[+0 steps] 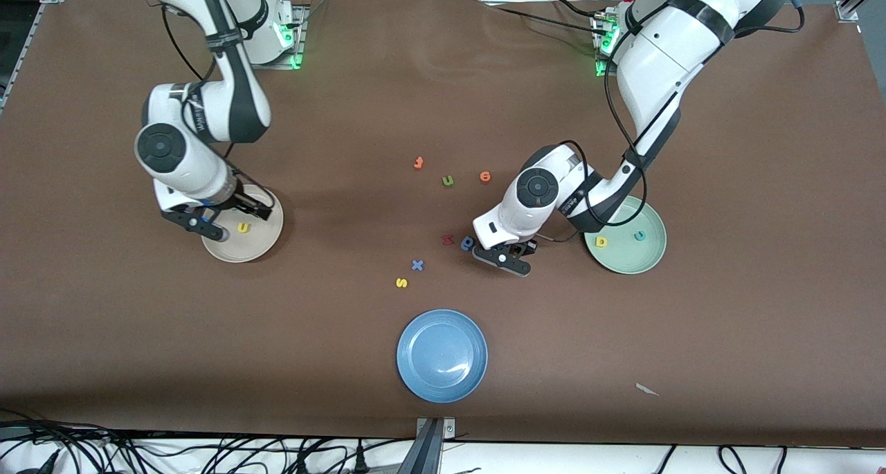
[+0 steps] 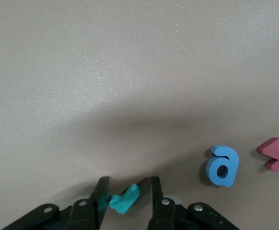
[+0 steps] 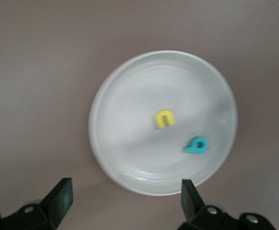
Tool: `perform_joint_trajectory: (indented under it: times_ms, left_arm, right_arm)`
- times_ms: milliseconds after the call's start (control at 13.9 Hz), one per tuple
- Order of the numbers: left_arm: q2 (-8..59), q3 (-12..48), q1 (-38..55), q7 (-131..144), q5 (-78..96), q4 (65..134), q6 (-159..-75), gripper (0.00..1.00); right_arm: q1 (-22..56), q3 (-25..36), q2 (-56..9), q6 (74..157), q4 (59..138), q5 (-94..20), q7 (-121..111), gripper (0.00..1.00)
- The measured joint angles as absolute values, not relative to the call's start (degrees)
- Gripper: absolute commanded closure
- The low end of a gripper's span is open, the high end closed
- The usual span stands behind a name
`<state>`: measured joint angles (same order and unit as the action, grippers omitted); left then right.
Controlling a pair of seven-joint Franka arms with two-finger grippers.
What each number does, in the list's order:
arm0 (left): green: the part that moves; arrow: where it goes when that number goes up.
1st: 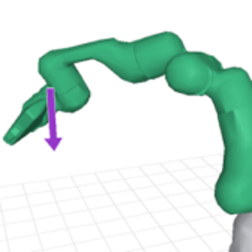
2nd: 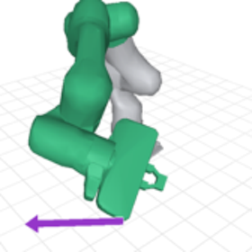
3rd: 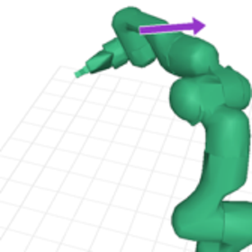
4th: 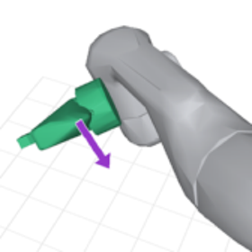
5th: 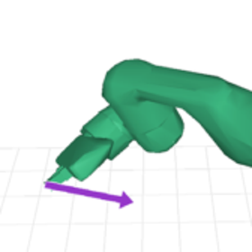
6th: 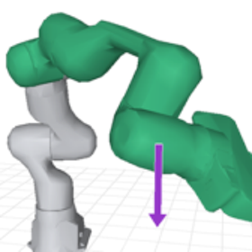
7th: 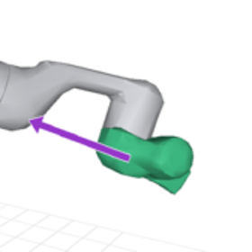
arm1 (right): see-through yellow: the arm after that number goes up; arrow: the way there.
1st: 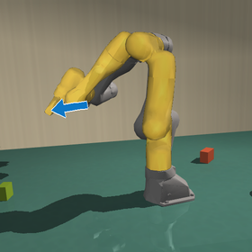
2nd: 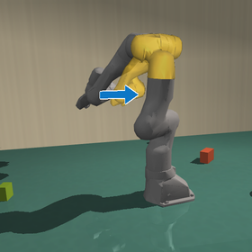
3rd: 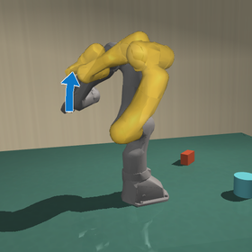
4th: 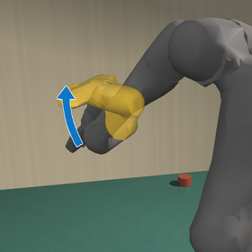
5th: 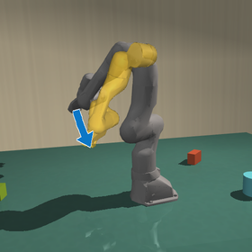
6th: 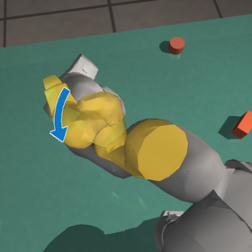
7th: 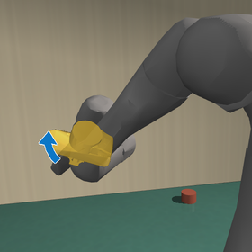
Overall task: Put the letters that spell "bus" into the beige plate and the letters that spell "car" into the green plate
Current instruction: 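Grasp the teal r with the left gripper while the right reaches s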
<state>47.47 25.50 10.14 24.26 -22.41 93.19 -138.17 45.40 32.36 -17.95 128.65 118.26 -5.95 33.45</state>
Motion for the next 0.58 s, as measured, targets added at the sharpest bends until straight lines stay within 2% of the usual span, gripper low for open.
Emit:
perform_joint_trajectory:
  times_ms: [144, 216, 432, 576]
  left_arm:
    - [47.37, 25.33, 10.05, 24.23, -22.45, 93.18, -137.95, 0.8]
    - [47.38, 25.33, 10.02, 24.23, -22.45, 93.19, -137.9, 0.8]
    - [47.29, 25.27, 9.97, 24.23, -22.49, 93.18, -137.56, 0.86]
    - [47.26, 25.25, 9.93, 24.23, -22.49, 93.18, -137.39, 0.95]
  right_arm:
    - [45.96, 28.38, -20.29, 128.51, 113.88, -6.13, 38.81, 0.0]
    - [46.19, 26.9, -22.07, 128.5, 111.62, -7.2, 40.43, 0.0]
    - [46.47, 25.02, -28.39, 128.37, 103.45, -11.88, 40.73, 0.0]
    - [46.43, 23.97, -32.42, 126.58, 96.58, -12.38, 40.73, 0.0]
